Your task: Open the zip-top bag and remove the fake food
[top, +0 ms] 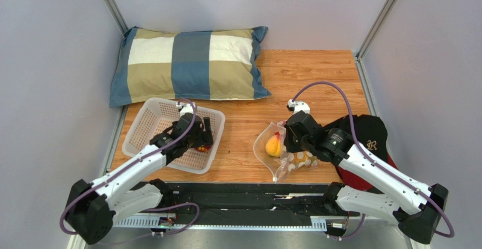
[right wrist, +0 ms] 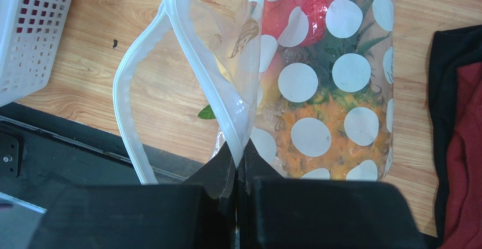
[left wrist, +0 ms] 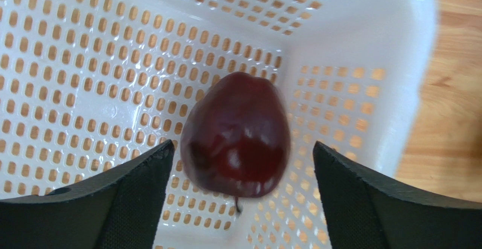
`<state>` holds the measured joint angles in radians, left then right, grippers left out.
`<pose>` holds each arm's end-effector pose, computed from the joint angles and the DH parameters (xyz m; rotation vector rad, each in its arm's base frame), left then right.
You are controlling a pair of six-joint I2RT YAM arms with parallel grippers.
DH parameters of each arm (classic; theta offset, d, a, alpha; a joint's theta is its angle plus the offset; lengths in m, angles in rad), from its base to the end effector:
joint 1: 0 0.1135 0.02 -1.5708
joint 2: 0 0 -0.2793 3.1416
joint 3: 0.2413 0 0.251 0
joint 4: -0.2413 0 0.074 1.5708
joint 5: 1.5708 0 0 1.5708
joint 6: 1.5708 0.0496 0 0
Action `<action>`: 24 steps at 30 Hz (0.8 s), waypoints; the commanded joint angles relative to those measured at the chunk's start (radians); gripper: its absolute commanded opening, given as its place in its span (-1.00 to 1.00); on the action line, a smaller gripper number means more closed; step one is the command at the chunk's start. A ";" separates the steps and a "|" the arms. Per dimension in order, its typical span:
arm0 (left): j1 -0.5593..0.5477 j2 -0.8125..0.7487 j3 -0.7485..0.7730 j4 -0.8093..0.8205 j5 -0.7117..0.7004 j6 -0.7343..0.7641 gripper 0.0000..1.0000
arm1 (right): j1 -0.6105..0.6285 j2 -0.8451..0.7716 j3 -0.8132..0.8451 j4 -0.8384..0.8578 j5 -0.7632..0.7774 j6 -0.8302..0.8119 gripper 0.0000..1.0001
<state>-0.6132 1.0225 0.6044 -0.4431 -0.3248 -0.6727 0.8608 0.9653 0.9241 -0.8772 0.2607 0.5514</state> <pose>0.1730 -0.1024 0.2159 -0.2151 2.3742 -0.2165 0.1277 0.1290 0.2962 -0.2720 2.4540 0.2954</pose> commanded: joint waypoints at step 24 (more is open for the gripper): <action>-0.347 0.118 0.063 0.853 0.692 0.099 -0.80 | -0.002 -0.014 0.078 0.061 -0.118 0.076 -1.00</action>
<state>-0.9314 1.0462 0.6121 0.2333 0.3840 -0.5980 0.8608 0.9764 0.9588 -0.8623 0.1722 0.5945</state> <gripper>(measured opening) 0.099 0.007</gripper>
